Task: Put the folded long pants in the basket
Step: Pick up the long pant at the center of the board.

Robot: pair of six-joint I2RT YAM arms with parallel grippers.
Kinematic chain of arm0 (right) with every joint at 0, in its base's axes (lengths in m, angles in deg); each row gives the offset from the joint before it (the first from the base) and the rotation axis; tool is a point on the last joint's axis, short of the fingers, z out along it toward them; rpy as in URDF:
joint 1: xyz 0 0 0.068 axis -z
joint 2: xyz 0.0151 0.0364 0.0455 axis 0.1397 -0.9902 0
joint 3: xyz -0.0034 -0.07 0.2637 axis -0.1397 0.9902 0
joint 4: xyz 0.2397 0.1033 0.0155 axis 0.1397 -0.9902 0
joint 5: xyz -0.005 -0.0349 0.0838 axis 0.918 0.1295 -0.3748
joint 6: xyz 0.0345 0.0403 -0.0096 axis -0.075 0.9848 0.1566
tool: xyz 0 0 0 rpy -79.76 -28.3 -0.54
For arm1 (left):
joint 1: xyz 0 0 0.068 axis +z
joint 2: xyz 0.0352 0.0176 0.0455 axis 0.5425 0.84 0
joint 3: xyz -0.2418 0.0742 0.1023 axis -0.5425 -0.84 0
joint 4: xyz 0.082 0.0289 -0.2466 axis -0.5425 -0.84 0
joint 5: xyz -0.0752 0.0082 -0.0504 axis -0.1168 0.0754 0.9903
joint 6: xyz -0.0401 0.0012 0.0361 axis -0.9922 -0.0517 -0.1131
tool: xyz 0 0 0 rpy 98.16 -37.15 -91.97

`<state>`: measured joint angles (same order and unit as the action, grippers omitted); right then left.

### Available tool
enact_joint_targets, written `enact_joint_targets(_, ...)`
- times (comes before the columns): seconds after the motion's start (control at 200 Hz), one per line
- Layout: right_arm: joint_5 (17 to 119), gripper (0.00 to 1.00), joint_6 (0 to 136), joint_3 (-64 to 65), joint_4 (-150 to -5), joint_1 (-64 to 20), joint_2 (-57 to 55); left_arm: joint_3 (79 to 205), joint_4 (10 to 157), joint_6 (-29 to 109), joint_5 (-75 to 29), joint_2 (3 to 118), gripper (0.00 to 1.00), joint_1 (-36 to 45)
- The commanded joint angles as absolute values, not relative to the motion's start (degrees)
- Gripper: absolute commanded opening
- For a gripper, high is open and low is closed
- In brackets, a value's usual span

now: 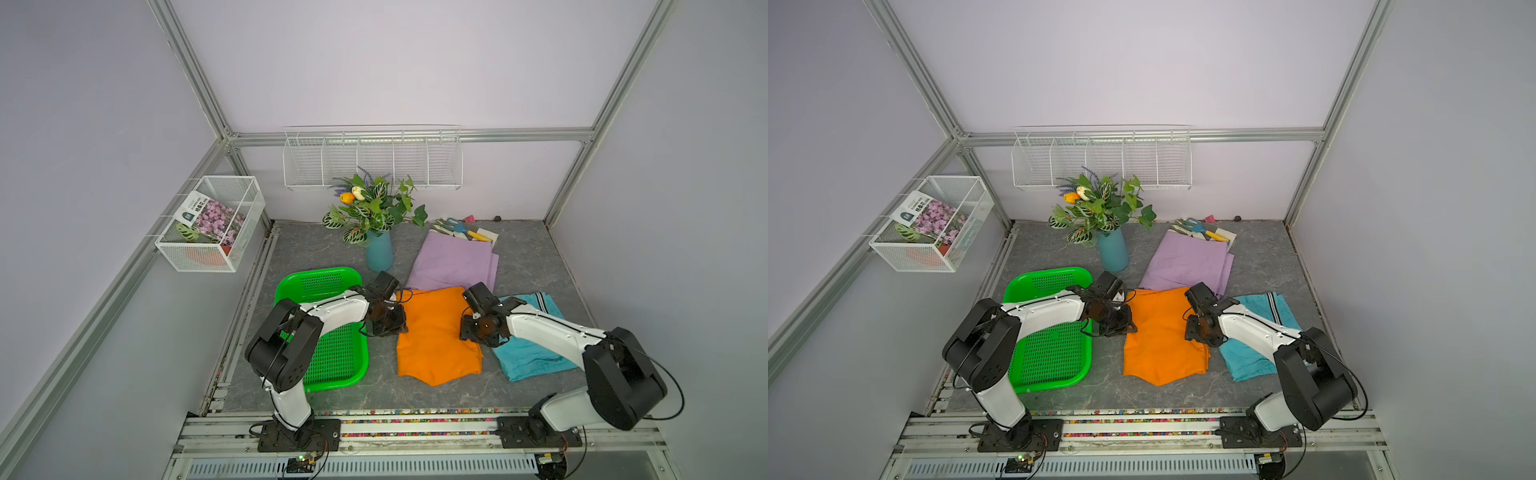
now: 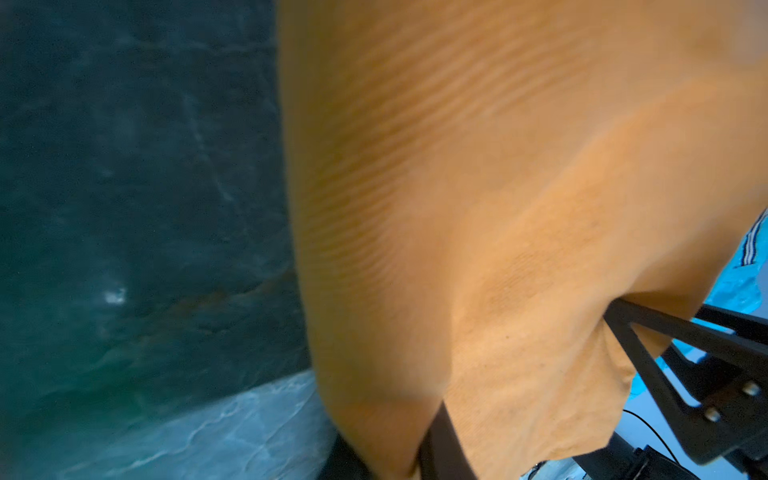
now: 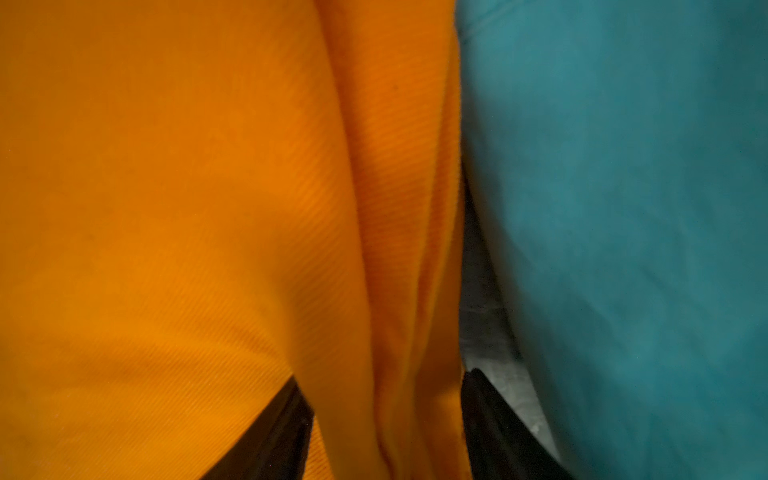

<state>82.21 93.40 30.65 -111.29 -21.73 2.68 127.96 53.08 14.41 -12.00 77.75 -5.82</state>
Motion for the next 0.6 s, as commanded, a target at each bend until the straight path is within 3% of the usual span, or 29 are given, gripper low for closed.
enact_joint_targets(0.0,86.1,0.65,93.4,30.9,-115.5,-21.3,2.5,126.8,50.2,15.0,-14.2,75.7,0.00,-5.8)
enact_joint_targets(0.15,83.2,0.68,94.2,32.9,-112.3,-21.2,0.5,126.7,50.5,15.0,-13.8,76.0,0.00,-5.8)
enact_joint_targets(0.285,80.1,0.63,94.2,34.7,-108.5,-21.3,-2.5,126.6,51.1,14.8,-13.0,76.9,0.00,-5.8)
enact_joint_targets(0.38,77.6,0.53,94.8,35.7,-105.8,-21.4,-4.4,126.7,51.7,14.7,-12.1,78.2,0.00,-5.8)
enact_joint_targets(0.595,76.1,0.15,94.9,36.5,-103.1,-21.3,-5.7,127.8,51.6,15.0,-10.0,81.6,0.00,-5.8)
